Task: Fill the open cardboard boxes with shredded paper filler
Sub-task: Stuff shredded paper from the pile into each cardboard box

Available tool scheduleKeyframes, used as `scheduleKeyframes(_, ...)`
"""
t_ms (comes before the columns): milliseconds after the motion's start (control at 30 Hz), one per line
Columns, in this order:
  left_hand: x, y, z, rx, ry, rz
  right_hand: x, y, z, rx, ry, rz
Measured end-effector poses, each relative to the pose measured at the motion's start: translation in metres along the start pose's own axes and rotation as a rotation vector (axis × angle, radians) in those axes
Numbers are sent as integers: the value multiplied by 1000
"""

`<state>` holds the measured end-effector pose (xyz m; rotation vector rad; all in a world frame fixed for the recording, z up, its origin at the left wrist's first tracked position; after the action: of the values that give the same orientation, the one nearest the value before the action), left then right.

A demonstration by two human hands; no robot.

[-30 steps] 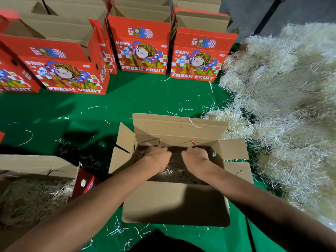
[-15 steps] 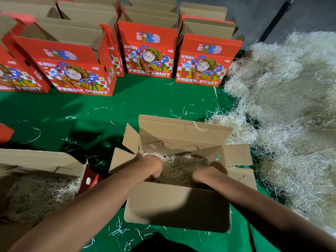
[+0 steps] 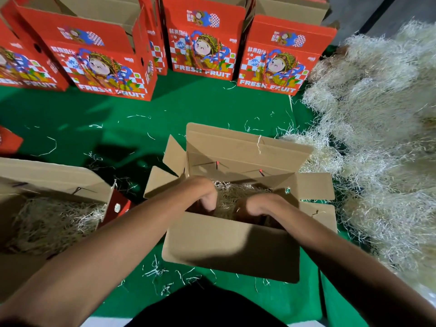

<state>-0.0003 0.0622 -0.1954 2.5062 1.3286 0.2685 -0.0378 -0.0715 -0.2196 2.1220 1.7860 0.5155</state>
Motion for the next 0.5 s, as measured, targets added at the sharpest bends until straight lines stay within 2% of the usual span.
scheduleKeyframes(133,-7,13,2,-119,-14,-157,9,24,-2,-128,44,103)
scheduleKeyframes(267,-8,17,6,-183,-20,-256,14,17,-3,-106,101,149)
scheduleKeyframes(400,-5,45,-7,-347,-92,-444,-15,50,-14,-358,81,374)
scheduleKeyframes(500,4,40,-14,-415,-71,-484,-35,49,-22,-408,-11,467)
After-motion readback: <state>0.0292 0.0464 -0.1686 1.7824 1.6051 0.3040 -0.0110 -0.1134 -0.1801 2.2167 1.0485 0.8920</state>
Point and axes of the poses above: each hand's wrist, its own z-axis towards the middle knuckle, its own y-axis out of the back of the hand, x = y × z, the point moved 10 cm from there along z, towards the middle knuckle, and after that the axes turned 3 degrees about z, right-handed, at the moved point
